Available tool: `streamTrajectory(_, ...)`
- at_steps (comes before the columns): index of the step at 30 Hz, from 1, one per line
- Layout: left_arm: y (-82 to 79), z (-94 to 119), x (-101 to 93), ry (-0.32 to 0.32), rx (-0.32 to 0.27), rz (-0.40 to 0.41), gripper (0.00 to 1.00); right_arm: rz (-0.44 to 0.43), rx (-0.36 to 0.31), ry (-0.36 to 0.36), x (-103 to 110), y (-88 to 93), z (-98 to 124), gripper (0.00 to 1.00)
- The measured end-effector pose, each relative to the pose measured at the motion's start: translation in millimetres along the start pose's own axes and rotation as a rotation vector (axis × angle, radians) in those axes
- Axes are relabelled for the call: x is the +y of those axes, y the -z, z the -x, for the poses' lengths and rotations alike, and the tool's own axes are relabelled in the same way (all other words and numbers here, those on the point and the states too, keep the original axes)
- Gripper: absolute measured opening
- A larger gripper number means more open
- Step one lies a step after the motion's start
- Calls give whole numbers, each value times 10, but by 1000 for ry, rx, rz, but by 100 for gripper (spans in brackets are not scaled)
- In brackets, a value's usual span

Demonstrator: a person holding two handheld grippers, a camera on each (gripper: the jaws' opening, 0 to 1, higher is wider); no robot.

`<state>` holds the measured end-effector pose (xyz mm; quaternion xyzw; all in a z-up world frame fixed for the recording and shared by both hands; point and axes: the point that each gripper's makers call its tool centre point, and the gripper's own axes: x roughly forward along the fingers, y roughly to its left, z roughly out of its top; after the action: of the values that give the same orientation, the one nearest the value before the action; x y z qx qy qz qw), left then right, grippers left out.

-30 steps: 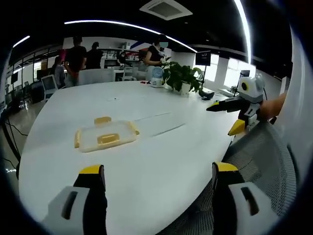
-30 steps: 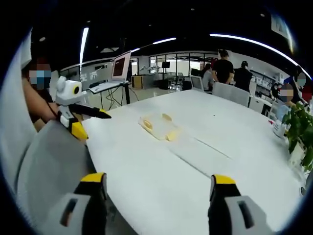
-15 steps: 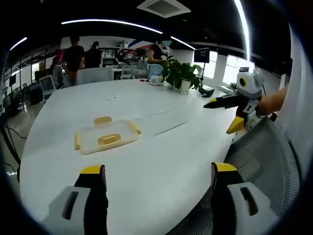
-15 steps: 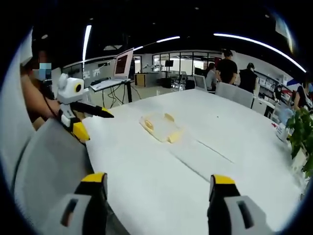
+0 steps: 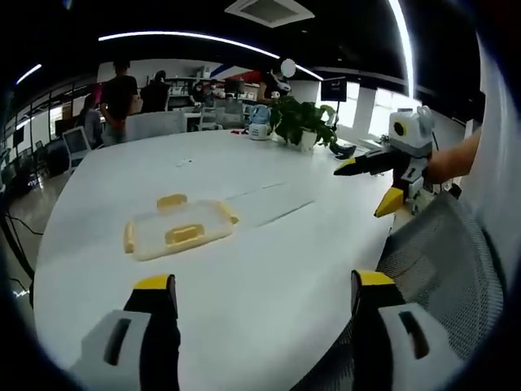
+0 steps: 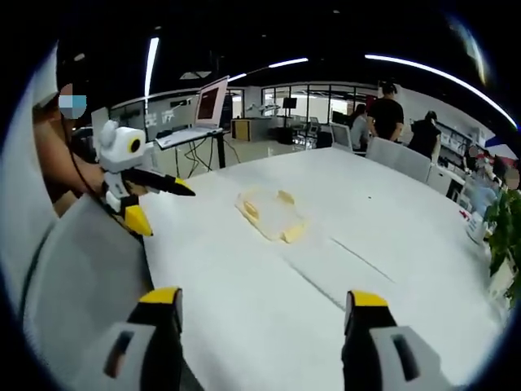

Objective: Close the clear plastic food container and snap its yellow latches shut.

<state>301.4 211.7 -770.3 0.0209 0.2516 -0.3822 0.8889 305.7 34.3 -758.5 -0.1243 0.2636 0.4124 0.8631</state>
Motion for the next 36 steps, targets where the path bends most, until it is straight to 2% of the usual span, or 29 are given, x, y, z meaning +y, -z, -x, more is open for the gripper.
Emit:
streamTrajectory(17,-55,-57,139,12,5,-16,85,53,24,-22,-96,-54,-113,81)
streamTrajectory(29,-65,-111,276,9,16,-15,85,57,21,-24,-209,-140,-202,80)
streamTrajectory(36,-68,-149,325,23,34,-42,84,74,32,-40,-233,-145,-258,80)
